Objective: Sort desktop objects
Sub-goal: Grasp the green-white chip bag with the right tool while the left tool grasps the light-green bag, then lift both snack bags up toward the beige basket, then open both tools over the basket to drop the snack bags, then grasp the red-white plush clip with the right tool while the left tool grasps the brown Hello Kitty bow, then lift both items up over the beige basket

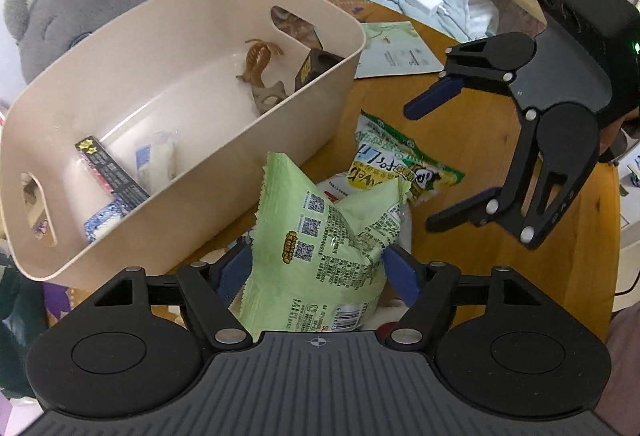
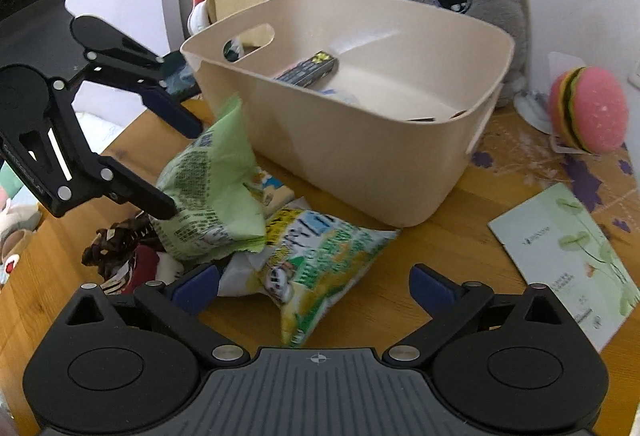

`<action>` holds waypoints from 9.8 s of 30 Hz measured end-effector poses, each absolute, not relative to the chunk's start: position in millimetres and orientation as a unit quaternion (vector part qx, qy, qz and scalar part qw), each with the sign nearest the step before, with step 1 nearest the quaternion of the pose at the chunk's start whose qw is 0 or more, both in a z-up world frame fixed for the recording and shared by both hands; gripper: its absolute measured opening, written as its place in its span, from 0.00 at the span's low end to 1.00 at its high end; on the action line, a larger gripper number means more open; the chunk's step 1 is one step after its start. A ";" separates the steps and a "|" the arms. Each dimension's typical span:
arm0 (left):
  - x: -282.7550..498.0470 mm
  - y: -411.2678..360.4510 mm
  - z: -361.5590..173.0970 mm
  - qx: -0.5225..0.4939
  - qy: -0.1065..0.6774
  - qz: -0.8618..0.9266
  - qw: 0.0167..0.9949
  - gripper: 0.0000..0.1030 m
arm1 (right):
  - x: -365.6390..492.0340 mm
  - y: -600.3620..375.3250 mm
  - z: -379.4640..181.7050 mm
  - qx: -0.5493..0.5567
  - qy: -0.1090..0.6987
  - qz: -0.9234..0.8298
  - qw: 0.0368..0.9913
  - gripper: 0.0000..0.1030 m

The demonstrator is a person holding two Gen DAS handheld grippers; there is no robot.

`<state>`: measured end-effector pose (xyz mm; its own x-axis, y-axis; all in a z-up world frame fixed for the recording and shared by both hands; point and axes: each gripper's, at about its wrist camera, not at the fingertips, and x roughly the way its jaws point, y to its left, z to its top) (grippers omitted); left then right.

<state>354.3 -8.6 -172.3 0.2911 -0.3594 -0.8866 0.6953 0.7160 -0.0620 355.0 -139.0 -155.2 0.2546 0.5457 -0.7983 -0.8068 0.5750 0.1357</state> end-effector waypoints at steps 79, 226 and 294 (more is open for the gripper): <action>350.7 45.4 -70.6 0.120 0.382 -0.196 0.895 0.59 | 359.3 -173.6 -48.6 -0.128 0.322 0.413 0.842 0.64; 294.4 48.7 -247.9 0.035 0.553 -0.115 0.825 0.69 | 262.4 -57.3 -198.6 -0.087 0.466 0.353 0.807 0.73; 307.6 48.6 -68.8 0.072 0.401 -0.141 0.902 0.30 | 345.8 -206.3 -53.1 0.105 0.394 0.316 0.857 0.28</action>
